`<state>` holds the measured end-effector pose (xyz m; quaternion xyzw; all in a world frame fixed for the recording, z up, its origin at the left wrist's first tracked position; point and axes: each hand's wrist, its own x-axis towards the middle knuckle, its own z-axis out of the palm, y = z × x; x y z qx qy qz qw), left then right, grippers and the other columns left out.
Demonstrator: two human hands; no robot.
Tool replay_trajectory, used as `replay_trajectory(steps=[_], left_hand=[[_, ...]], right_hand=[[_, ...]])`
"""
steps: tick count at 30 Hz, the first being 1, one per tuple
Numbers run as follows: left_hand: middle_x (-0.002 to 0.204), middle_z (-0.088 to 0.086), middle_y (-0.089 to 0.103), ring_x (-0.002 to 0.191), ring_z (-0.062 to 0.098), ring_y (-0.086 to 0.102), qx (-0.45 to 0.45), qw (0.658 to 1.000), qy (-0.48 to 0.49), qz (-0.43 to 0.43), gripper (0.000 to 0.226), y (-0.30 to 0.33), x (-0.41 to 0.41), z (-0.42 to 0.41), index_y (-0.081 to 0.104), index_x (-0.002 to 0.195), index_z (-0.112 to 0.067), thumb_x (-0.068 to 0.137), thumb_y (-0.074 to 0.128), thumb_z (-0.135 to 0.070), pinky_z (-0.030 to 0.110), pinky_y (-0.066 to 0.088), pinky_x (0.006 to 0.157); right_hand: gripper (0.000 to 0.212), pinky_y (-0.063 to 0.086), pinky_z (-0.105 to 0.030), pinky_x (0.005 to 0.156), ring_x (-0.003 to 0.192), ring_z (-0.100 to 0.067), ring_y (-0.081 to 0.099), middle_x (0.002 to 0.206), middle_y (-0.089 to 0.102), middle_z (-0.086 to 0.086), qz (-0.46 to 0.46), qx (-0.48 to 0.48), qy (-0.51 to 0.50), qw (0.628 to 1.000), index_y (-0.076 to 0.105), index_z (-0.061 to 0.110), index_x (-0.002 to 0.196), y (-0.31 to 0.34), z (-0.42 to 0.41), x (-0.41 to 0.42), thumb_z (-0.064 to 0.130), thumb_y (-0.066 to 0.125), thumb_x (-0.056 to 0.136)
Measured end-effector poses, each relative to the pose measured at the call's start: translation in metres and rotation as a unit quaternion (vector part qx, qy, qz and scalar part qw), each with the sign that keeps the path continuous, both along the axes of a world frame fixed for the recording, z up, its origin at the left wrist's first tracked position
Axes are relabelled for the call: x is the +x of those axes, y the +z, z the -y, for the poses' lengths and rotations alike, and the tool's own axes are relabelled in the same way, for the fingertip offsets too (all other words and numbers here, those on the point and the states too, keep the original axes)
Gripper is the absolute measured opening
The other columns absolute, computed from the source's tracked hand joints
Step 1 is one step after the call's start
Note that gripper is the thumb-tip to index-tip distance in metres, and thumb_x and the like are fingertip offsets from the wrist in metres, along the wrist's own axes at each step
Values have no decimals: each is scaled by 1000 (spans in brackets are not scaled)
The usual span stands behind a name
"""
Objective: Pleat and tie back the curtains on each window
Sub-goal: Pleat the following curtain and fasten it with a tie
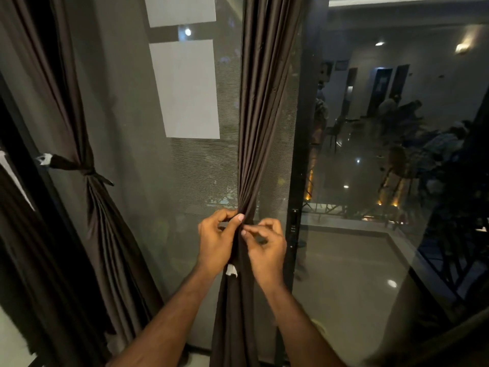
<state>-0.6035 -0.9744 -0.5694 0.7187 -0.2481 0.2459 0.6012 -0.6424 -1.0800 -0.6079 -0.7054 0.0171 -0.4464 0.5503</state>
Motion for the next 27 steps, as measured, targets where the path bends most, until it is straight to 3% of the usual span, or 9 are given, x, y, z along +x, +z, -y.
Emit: replay_trajectory(steps=[2, 5, 9, 12, 15, 19, 24, 27], left_hand=[[84, -13, 75, 85, 4, 71, -6, 1000, -16, -8, 10, -1, -4, 0, 76, 90, -17, 90, 70, -9, 25, 55, 77], [100, -9, 77, 99, 7, 72, 0, 999, -42, -33, 24, -5, -1, -2, 77, 106, -14, 92, 65, 1, 28, 56, 88], [106, -6, 76, 103, 4, 70, 46, 998, -53, -8, 30, -2, -1, -6, 76, 110, -12, 91, 62, 6, 26, 55, 93], [95, -12, 70, 92, 2, 67, 34, 999, 7, 19, 27, -1, -4, -4, 73, 101, -22, 87, 68, 0, 20, 53, 85], [82, -7, 66, 77, 9, 65, 29, 997, 65, -11, 14, -6, 1, -7, 66, 93, -22, 84, 76, -17, 29, 54, 74], [69, -5, 59, 65, 12, 58, 62, 996, 48, -35, 18, -13, 3, -10, 59, 79, -23, 84, 73, -32, 37, 51, 65], [62, -7, 53, 57, 6, 49, 80, 995, 51, -30, 28, -9, 7, -12, 51, 74, -19, 87, 76, -21, 21, 40, 57], [64, -6, 55, 57, 10, 53, 102, 993, 55, -17, 28, -10, 5, -15, 50, 76, -20, 91, 73, -23, 28, 44, 55]], right_hand=[[28, 49, -14, 74, 83, -4, 63, 97, 58, 3, -22, 33, -24, 999, 69, 17, 88, 6, 8, 3, 2, 87, 73], [48, 54, -21, 73, 82, -11, 65, 110, 62, 14, -85, 48, 21, 995, 61, 24, 112, 9, 16, 9, 12, 88, 74], [30, 49, -20, 79, 89, -10, 66, 97, 74, 9, -89, -6, 121, 989, 71, 21, 111, 12, 22, 11, 3, 75, 86], [27, 45, -12, 78, 87, 3, 65, 94, 75, 10, -88, -10, 142, 986, 73, 14, 109, 20, 22, 8, -2, 72, 87], [25, 44, -8, 75, 84, 7, 65, 94, 74, 9, -82, -31, 132, 987, 73, 11, 108, 22, 23, 6, -2, 71, 87], [19, 44, -8, 73, 81, 8, 63, 88, 71, 12, -76, -39, 128, 988, 73, 8, 105, 18, 27, 3, -2, 71, 89], [21, 48, -13, 75, 85, 1, 66, 92, 74, 12, -75, -38, 128, 988, 73, 13, 106, 16, 26, 5, 2, 72, 89], [21, 54, -23, 77, 86, -7, 68, 94, 74, 11, -76, -41, 131, 988, 73, 17, 107, 14, 27, 6, 5, 72, 89]])
